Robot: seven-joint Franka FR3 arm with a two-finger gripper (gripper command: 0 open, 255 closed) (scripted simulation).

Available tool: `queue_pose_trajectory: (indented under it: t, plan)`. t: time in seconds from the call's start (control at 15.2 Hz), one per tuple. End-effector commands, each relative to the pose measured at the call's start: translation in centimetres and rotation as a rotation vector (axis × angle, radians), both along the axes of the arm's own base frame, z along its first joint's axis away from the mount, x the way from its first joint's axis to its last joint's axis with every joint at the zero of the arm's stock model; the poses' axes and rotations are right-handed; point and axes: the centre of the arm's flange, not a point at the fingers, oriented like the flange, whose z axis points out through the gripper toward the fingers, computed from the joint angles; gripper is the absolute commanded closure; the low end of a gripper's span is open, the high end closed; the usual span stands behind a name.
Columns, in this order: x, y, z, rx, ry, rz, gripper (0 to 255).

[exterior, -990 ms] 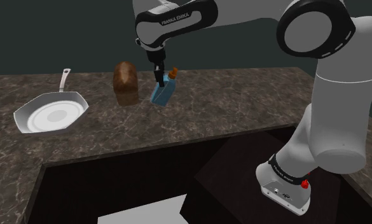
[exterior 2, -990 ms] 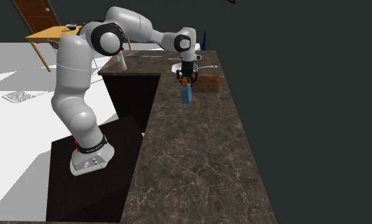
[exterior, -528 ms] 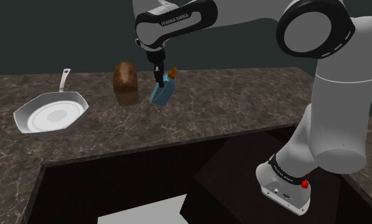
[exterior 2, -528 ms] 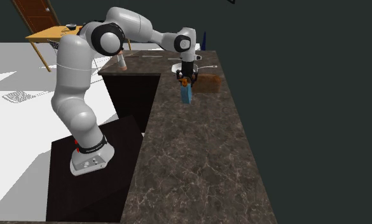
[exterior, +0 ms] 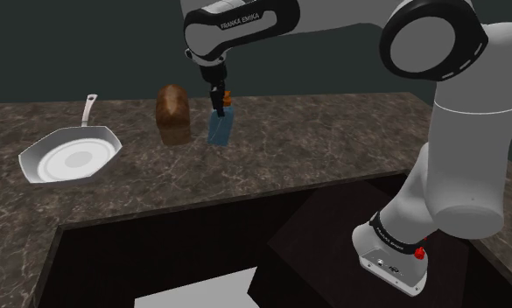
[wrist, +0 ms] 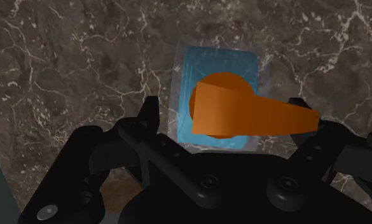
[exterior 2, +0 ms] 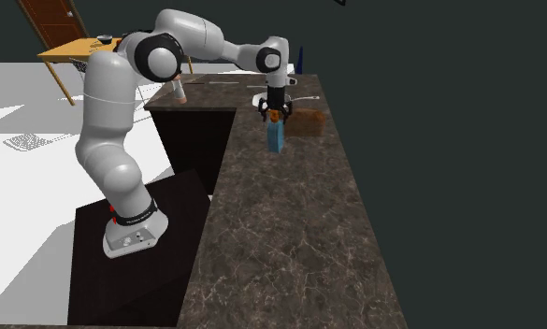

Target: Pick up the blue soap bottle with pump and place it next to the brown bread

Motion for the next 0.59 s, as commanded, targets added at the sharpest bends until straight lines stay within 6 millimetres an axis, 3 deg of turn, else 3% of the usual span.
queue_pose_trajectory:
  t: [0.0, 0.07, 0.53]
  plan:
    - [0.3, 0.4, 2.2, 0.0, 0.001, 0.0, 0]
    - [0.4, 0.6, 3.2, 0.0, 0.001, 0.0, 0]
    - [0.4, 0.6, 3.2, 0.0, 0.001, 0.0, 0]
